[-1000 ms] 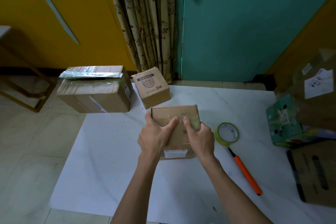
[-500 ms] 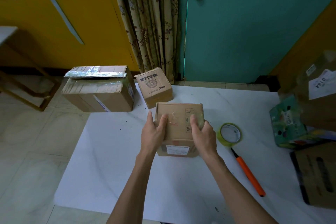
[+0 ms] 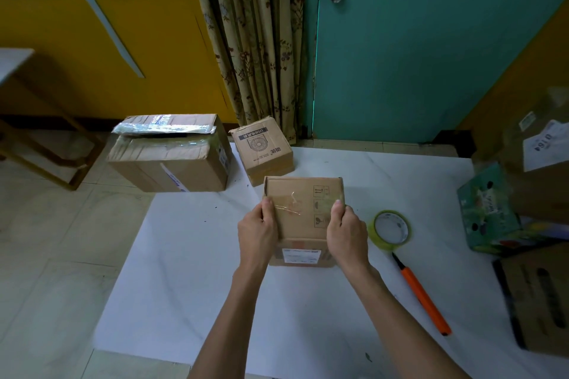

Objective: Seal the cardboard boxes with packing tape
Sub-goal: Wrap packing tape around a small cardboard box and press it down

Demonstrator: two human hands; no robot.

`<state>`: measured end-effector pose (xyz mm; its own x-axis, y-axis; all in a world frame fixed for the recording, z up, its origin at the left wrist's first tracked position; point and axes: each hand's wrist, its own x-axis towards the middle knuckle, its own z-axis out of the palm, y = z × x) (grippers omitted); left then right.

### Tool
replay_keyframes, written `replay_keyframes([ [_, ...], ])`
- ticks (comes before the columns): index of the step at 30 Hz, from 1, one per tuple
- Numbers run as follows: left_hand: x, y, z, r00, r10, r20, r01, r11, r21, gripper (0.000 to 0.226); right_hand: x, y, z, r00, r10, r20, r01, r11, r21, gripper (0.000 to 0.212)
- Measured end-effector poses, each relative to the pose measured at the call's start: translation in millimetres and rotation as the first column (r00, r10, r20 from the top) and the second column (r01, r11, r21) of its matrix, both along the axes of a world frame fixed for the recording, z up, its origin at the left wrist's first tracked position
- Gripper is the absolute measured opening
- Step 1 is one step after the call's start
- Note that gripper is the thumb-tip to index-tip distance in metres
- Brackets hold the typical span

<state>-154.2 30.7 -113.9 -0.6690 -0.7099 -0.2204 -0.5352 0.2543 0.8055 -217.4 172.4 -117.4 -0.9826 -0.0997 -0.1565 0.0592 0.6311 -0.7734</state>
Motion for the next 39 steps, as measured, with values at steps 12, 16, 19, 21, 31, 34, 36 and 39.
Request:
replay_keyframes([
  [12, -19.3, 5.5, 14.5, 0.96, -0.077, 0.27, 0.09, 0.995, -0.037, 0.055, -22.8, -2.0, 10.7, 0.994, 0.009, 0.113, -0.043, 0.953, 0.299, 0.077],
  [16, -15.2, 0.6, 10.6, 0.987, -0.018, 0.16, 0.039, 0.991, -0.129, 0.048, -23.6, -0.6, 9.8, 0.997, 0.049, 0.052, -0.062, 0.953, 0.297, 0.073],
  [19, -12.3, -2.8, 5.3, 0.998, 0.037, 0.051, -0.027, 0.982, -0.187, 0.059, -23.3, -0.6, 10.6, 0.997, 0.031, 0.07, -0.047, 0.968, 0.247, 0.068],
  [21, -12.7, -7.3, 5.2, 0.997, 0.05, 0.066, -0.037, 0.984, -0.173, 0.063, -22.7, -0.3, 11.1, 0.984, 0.013, 0.179, -0.031, 0.994, 0.1, 0.062],
  [31, -9.8, 9.4, -0.5, 0.987, -0.038, 0.158, 0.041, 0.999, -0.019, 0.053, -10.8, 6.5, -0.4, 0.966, 0.011, 0.259, 0.042, 0.979, -0.199, 0.042],
  [34, -9.7, 7.0, -2.7, 0.995, -0.005, 0.101, 0.014, 0.996, -0.087, 0.053, -9.2, 6.6, 3.1, 0.981, 0.01, 0.194, 0.018, 0.989, -0.145, 0.043],
  [36, -9.3, 6.1, -3.5, 0.998, 0.018, 0.057, -0.011, 0.993, -0.119, 0.055, -5.9, 4.7, 8.4, 0.99, -0.015, 0.138, 0.032, 0.992, -0.122, 0.046],
  [39, -9.0, 4.8, -9.0, 0.999, 0.025, 0.033, -0.02, 0.992, -0.126, 0.056, -3.5, 4.5, 11.7, 0.989, -0.064, 0.137, 0.086, 0.982, -0.168, 0.049],
])
